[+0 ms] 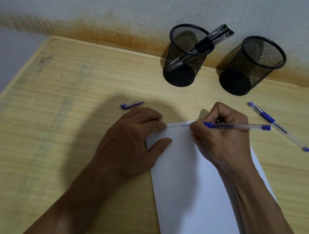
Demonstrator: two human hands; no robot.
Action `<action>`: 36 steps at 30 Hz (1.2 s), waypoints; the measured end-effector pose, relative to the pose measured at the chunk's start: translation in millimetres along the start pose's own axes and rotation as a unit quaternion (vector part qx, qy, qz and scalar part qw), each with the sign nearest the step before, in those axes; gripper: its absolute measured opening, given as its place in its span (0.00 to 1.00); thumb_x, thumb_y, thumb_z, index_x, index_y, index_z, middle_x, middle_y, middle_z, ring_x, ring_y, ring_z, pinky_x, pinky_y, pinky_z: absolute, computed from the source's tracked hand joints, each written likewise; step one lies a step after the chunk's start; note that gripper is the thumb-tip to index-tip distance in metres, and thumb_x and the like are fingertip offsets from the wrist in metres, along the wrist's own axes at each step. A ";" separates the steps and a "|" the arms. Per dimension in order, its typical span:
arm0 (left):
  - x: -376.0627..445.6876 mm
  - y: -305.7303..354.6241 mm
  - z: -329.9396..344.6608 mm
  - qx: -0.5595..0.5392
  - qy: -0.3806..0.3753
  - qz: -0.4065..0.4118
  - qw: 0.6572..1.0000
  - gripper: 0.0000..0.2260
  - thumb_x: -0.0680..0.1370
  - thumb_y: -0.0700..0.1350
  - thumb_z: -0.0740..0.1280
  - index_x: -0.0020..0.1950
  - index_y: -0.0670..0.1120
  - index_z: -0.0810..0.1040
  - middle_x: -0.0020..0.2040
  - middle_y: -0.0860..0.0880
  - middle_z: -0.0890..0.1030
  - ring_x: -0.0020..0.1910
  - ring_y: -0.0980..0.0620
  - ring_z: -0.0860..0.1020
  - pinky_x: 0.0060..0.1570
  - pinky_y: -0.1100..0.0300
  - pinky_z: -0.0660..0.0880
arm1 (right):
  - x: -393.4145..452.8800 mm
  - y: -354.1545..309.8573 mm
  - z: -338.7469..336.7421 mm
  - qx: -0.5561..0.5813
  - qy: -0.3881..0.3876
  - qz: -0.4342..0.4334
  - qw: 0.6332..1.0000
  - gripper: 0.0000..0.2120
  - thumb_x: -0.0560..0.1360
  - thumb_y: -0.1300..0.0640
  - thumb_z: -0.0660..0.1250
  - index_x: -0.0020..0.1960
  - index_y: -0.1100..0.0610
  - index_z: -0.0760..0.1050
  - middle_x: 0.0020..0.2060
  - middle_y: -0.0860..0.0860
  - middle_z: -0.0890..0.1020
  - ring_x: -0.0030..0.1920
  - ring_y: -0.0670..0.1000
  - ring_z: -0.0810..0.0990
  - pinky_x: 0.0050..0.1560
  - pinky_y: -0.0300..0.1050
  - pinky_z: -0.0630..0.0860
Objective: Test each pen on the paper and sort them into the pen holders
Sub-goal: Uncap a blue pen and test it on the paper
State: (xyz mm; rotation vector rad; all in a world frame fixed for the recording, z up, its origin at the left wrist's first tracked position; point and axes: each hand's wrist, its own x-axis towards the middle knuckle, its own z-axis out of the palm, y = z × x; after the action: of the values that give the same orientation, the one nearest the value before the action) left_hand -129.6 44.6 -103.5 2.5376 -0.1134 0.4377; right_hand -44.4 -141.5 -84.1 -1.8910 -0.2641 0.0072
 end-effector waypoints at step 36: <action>-3.6 56.9 -35.0 -0.086 0.202 -0.215 0.952 0.02 0.77 0.42 0.67 0.46 0.47 0.79 0.44 0.50 0.80 0.45 0.55 0.77 0.43 0.67 0.70 | -65.8 -65.1 -67.2 0.228 0.049 0.066 0.970 0.05 0.74 0.63 0.76 0.48 0.58 0.82 0.40 0.53 0.88 0.43 0.51 0.88 0.41 0.42 0.84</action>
State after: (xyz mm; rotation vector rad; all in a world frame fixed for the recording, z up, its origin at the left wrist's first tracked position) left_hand -152.7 15.6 -47.8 2.1660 0.5210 0.7179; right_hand -111.0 -196.5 -9.2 -1.4428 -0.0591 0.0592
